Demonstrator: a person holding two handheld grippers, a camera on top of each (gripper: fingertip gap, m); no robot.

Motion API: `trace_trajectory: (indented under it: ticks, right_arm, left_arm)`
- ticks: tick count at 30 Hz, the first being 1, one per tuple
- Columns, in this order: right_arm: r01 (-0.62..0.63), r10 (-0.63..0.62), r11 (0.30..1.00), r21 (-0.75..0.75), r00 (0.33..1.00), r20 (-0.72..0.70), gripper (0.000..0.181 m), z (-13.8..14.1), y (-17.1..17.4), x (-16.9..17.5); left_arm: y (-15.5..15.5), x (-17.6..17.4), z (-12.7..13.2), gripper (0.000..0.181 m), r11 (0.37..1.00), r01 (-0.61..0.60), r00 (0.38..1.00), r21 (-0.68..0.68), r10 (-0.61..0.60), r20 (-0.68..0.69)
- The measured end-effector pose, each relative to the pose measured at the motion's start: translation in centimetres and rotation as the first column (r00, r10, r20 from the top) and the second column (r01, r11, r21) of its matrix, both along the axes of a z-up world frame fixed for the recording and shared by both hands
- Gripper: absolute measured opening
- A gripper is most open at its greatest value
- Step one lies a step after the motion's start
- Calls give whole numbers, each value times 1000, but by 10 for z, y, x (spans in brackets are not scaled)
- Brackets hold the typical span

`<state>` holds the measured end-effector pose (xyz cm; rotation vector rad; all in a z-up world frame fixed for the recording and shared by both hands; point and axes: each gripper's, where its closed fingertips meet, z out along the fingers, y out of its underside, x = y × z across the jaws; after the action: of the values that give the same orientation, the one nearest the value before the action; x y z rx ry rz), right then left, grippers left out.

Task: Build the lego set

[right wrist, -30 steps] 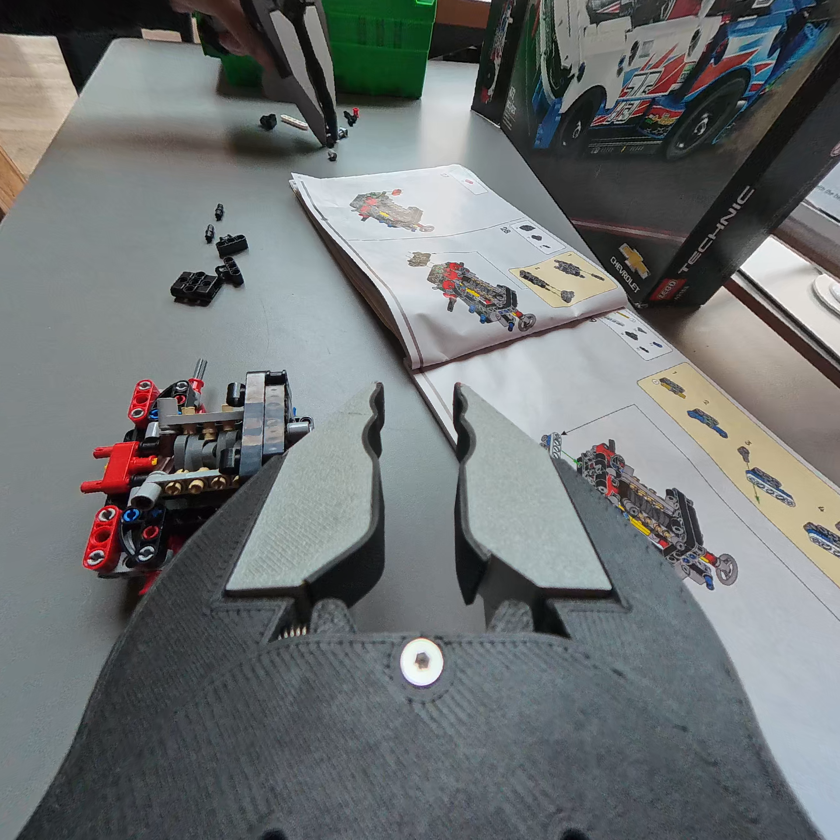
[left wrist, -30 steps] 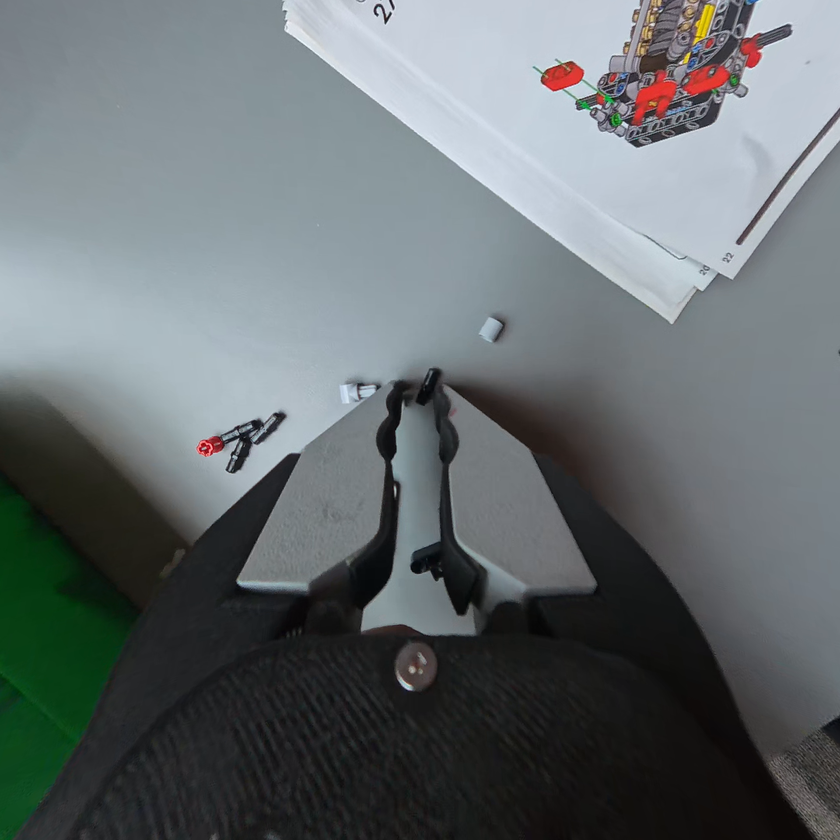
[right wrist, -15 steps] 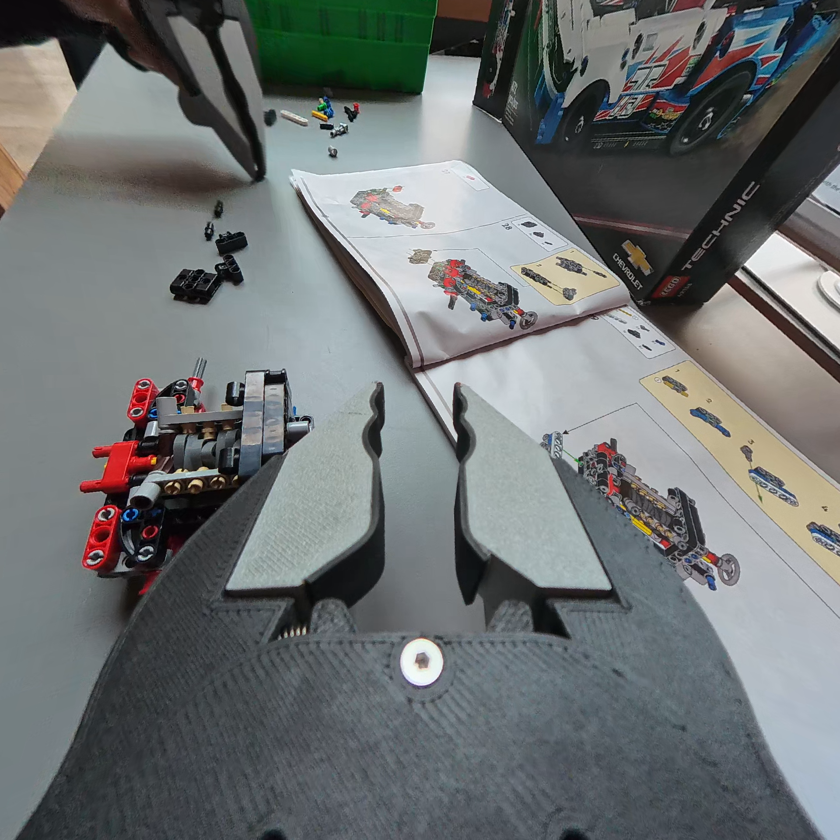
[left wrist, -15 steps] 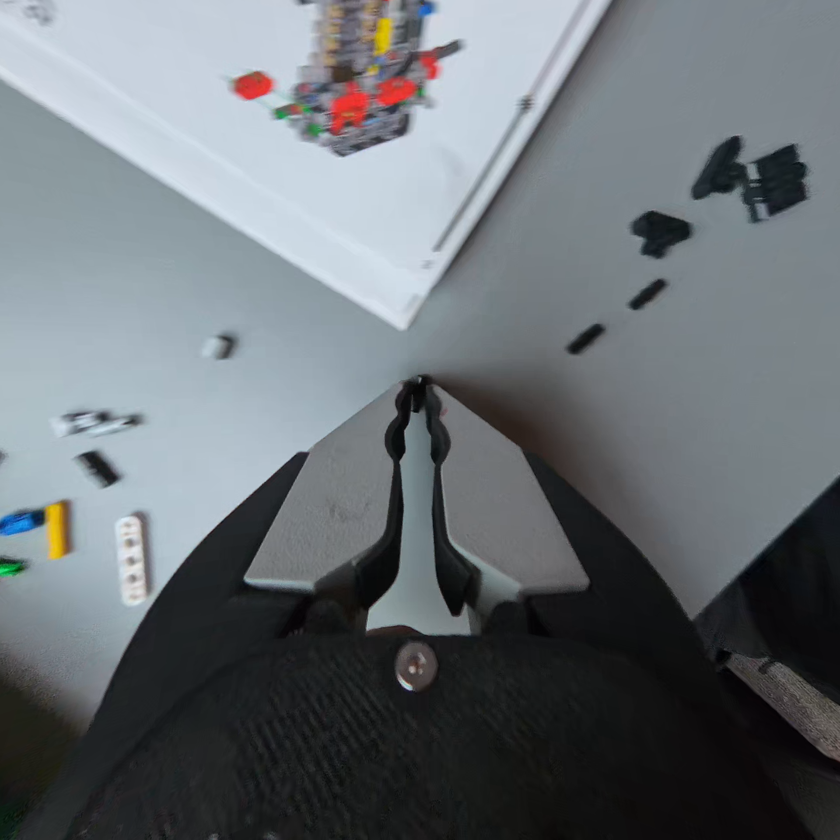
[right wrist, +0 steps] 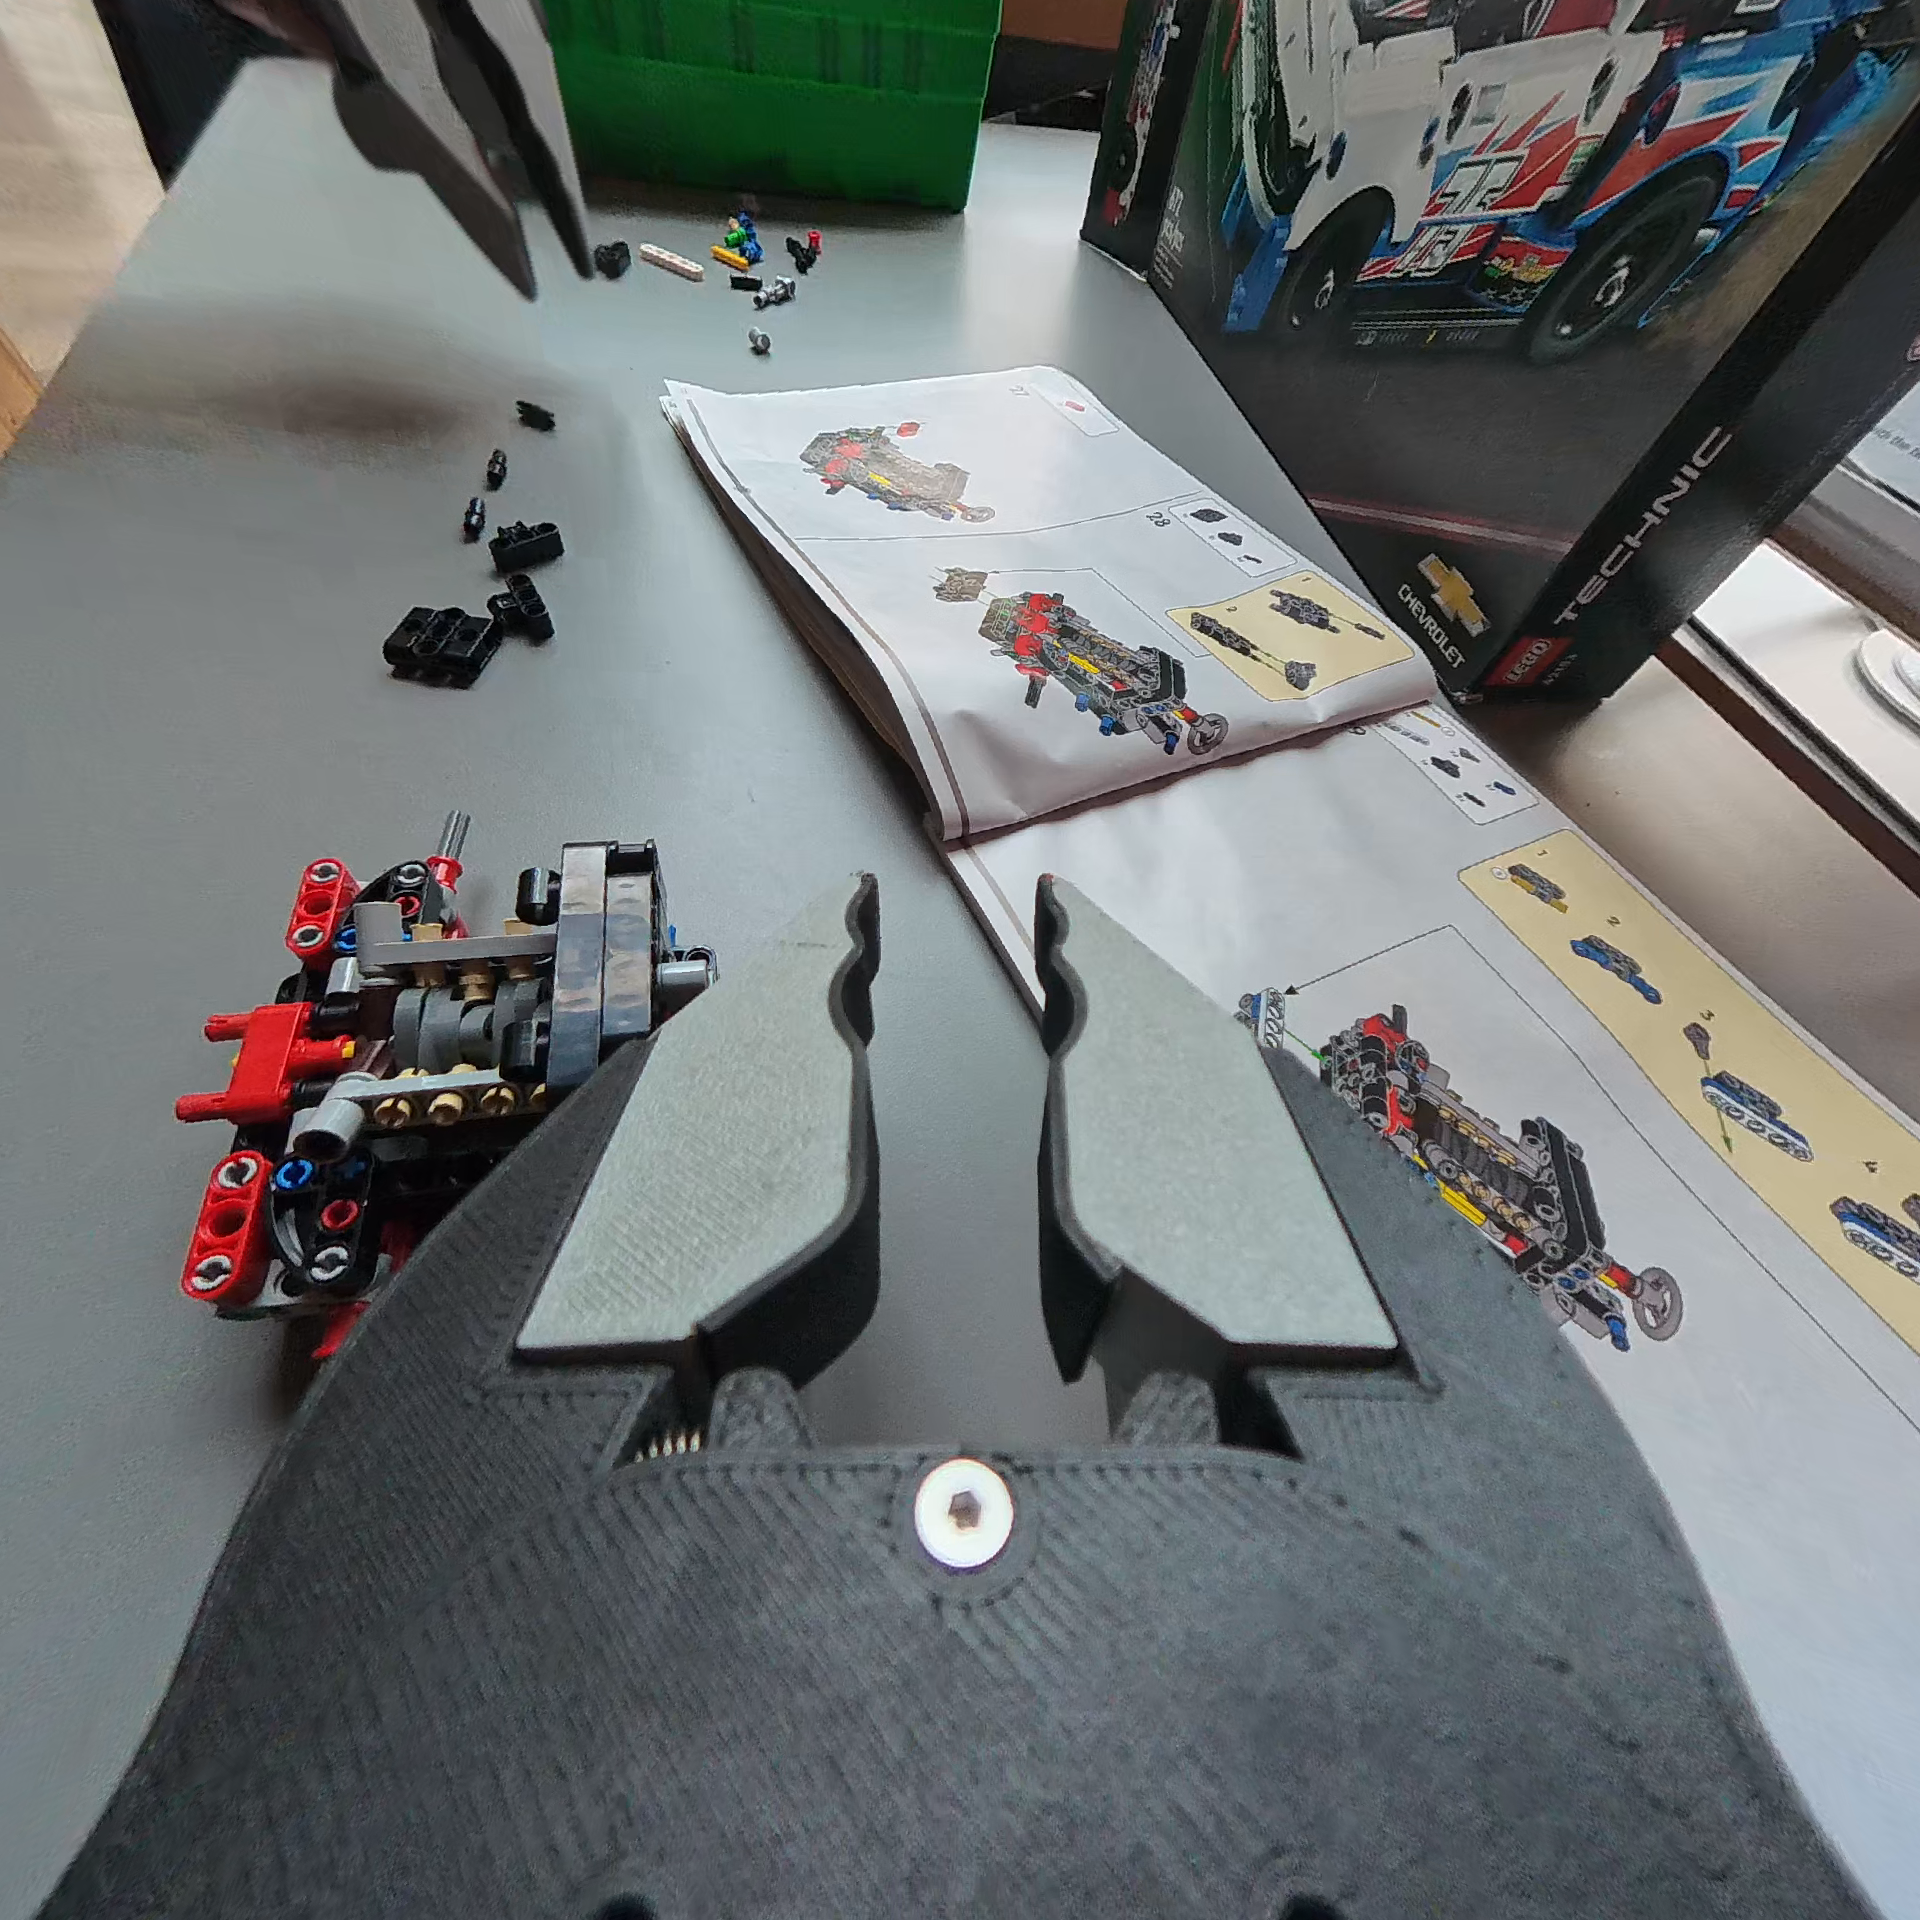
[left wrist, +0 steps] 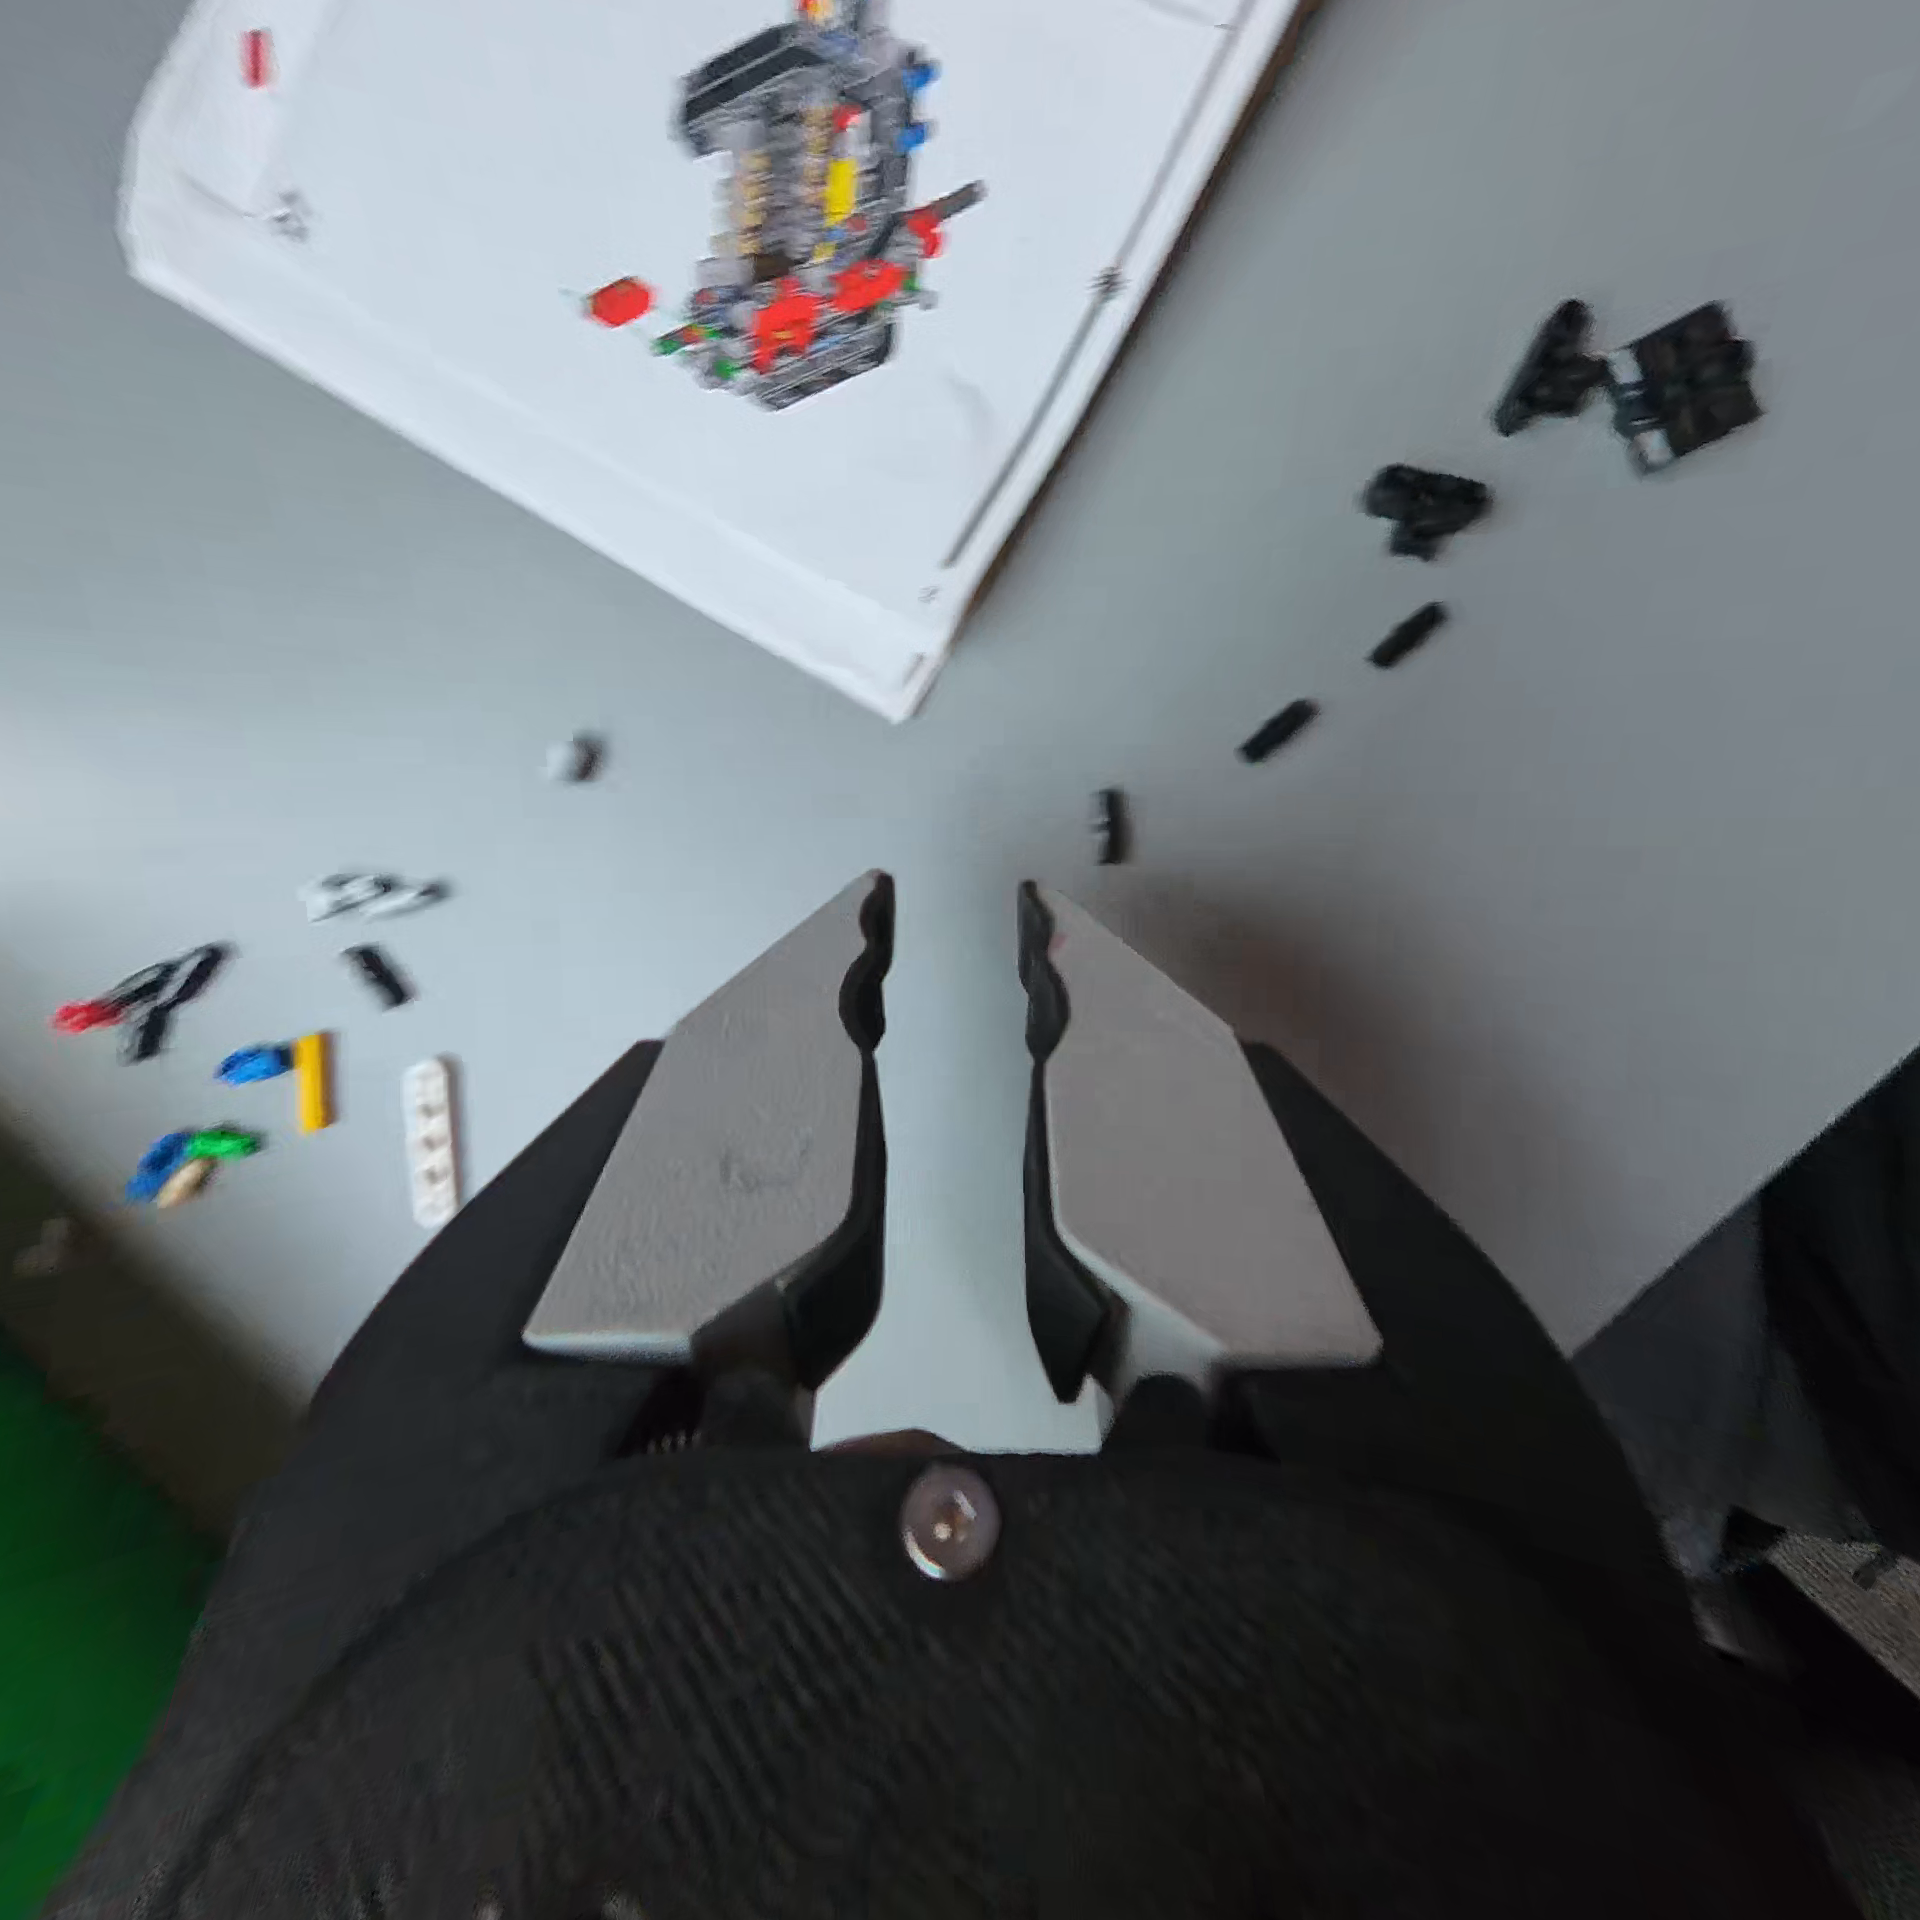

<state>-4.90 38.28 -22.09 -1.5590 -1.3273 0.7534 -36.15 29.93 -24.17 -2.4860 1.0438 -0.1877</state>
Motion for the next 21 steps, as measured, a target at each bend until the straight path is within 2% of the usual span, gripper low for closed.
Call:
trace_trajectory:
  ticks: [1,2,5,9,12,15,17,21]
  right_arm:
    - [-1,1,1000,1,1000,2,27,0,0,0]
    - [-3,3,1000,2,1000,3,27,0,-1,0]
    - [-3,3,1000,5,1000,5,27,-1,-1,0]
    - [-1,1,1000,2,1000,3,27,0,0,0]
    - [2,-2,1000,1,1000,0,27,0,0,0]
    - [4,-4,1000,-4,1000,-3,27,0,1,0]
    - [5,-5,1000,-8,1000,-4,27,0,1,1]
    - [4,-4,1000,-11,1000,-1,27,0,1,0]
  left_arm:
    - [8,-19,2,22,999,-34,999,1,34,-31]
    - [16,-37,4,22,998,-69,997,-5,69,-46]
    - [34,-64,6,22,990,-128,991,-60,130,31]
    - [68,-103,1,18,968,-250,968,-1,250,-13]
    - [79,-113,-13,24,952,-304,953,-45,304,-19]
    - [82,-117,-27,16,947,-312,950,-80,312,-21]
    - [83,-115,-27,3,948,-307,951,-81,308,4]
    - [80,-108,-28,3,954,-282,958,-104,285,11]
